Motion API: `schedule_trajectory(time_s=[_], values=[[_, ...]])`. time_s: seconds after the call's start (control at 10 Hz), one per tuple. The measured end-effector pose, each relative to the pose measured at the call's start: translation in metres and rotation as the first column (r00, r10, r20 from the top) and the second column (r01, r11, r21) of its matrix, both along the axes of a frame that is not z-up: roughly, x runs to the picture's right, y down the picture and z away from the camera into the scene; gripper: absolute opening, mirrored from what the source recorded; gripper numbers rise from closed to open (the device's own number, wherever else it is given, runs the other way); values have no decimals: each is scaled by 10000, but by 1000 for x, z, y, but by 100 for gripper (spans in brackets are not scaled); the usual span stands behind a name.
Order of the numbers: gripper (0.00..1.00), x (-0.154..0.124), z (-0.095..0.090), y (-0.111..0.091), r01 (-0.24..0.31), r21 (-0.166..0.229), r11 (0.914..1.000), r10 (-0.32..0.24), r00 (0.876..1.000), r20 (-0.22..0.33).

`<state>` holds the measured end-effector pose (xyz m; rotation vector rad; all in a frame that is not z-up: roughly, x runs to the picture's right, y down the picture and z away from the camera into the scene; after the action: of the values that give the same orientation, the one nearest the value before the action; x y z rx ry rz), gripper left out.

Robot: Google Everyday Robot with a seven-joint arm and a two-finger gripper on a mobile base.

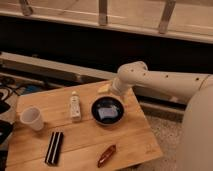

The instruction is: Place the white sponge in the ceramic bowl

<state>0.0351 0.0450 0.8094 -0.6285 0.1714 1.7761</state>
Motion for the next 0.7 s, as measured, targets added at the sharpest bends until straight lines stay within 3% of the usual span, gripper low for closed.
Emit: schedule_trajectory(time_s=[0.7], values=[[87, -4, -10, 9, 453, 56, 9990, -453, 9990, 33]])
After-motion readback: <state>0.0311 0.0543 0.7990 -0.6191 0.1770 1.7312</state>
